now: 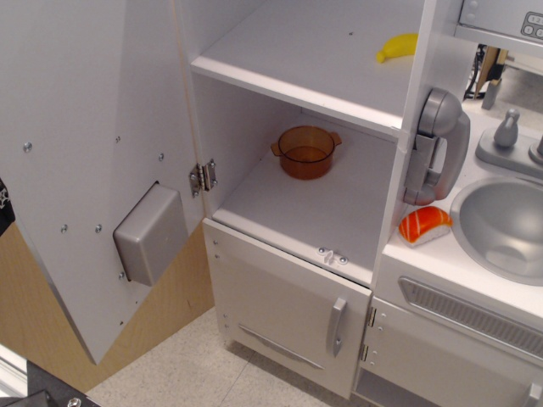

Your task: Close fridge

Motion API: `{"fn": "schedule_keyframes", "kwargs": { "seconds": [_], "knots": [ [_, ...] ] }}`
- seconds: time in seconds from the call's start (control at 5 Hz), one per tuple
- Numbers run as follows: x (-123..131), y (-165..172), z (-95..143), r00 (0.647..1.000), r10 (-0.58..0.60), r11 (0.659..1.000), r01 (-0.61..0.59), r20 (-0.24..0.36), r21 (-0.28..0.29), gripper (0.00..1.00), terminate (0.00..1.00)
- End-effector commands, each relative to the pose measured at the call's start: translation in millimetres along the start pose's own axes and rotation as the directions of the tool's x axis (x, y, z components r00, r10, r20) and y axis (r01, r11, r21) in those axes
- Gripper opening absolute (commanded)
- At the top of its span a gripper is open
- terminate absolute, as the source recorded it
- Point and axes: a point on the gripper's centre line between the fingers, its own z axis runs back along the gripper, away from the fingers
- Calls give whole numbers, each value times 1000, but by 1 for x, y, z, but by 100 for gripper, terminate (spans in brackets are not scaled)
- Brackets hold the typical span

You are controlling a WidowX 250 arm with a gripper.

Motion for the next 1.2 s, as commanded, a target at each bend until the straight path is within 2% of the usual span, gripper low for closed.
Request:
{"fn": "schedule_keyframes", "kwargs": {
  "seconds": [0.0, 0.6, 1.0],
  "knots": [
    [0, 0, 0, 1000, 0, 1000, 0, 0, 0, 100, 0],
    [-5, 30, -8, 999, 53, 999, -53, 6, -1, 100, 0],
    [13, 50, -12, 988, 154, 988, -154, 10, 23, 100, 0]
  ]
}}
